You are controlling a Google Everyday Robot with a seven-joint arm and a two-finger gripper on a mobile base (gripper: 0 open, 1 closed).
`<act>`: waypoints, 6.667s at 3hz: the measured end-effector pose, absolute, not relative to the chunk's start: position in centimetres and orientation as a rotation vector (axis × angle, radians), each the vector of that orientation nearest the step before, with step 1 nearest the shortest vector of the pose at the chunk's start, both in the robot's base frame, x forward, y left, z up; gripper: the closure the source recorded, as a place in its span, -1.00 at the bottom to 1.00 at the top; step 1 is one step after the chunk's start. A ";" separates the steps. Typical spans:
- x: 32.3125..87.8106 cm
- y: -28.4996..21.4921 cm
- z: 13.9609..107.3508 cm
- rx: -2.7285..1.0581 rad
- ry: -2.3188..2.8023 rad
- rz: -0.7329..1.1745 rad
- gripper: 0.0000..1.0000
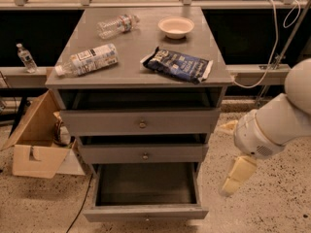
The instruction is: Close bottom drawer
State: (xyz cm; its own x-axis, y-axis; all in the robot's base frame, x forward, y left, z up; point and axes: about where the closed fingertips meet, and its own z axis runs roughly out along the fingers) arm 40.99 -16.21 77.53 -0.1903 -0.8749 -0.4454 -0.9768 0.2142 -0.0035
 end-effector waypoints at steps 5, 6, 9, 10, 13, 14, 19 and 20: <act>40.7 -13.2 59.3 -1.746 1.997 0.686 -1.00; 41.2 -14.1 53.5 -1.757 1.974 0.690 -1.00; 40.5 -13.9 40.8 -1.713 1.932 0.890 -1.00; 40.3 -14.1 36.9 -1.734 1.949 0.882 -0.67; 40.9 -14.7 21.9 -1.779 1.988 0.793 0.85; 42.8 -14.5 17.9 -1.733 1.983 0.747 1.00; 46.8 -13.8 15.4 -1.823 1.907 0.555 1.00; 49.4 -13.5 15.3 -1.818 1.857 0.503 1.00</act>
Offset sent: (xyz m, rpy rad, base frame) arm -0.0044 0.0757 -0.1776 0.3205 0.1649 0.1430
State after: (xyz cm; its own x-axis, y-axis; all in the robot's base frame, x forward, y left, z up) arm 49.35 -13.49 15.29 0.0065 -0.8160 -0.5781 -0.9961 0.0454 -0.0753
